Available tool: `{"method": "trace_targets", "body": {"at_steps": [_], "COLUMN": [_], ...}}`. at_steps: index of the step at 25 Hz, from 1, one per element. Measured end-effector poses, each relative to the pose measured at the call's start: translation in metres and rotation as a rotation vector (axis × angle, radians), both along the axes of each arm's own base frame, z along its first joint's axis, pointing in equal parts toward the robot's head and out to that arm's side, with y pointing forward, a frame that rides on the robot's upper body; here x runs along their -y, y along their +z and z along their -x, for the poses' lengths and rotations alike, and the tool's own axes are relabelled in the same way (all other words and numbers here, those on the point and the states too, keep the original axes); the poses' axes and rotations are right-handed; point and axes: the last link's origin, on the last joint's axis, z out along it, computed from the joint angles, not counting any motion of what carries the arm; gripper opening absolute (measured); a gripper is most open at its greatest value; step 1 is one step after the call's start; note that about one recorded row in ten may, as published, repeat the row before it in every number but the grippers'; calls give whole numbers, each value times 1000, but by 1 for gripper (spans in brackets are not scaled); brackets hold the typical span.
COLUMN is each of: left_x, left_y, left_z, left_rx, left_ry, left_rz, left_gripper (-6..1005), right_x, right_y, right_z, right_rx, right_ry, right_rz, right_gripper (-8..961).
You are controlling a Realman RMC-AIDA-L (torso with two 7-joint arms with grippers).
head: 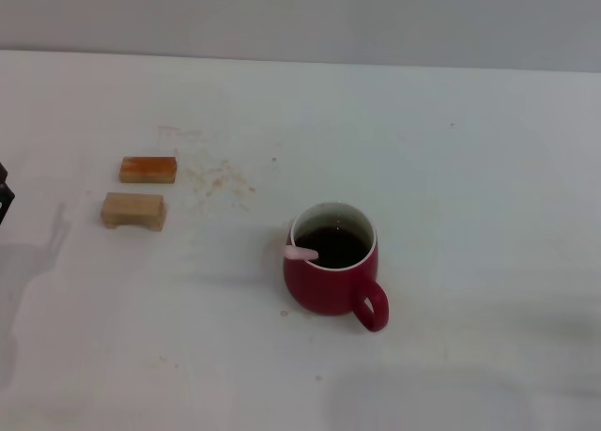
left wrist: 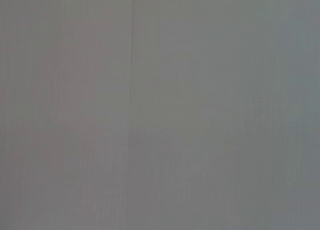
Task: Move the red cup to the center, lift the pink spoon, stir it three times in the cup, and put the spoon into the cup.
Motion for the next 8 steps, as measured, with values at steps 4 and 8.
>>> {"method": "trace_targets", "body": {"at_steps": [4, 8], "left_x": [1, 0], "left_y": [-1, 0], "left_z": [3, 3], "left_rx": [-4, -2], "left_ry": [12, 14], "left_rz": [8, 5], "left_gripper": [814, 814], "right_x": [-2, -3], "right_y": [1, 2], "right_z": [0, 0], "right_rx": [4, 7], "right_ry": [4, 7], "right_rz": [0, -2], "right_gripper": [0, 0]}}
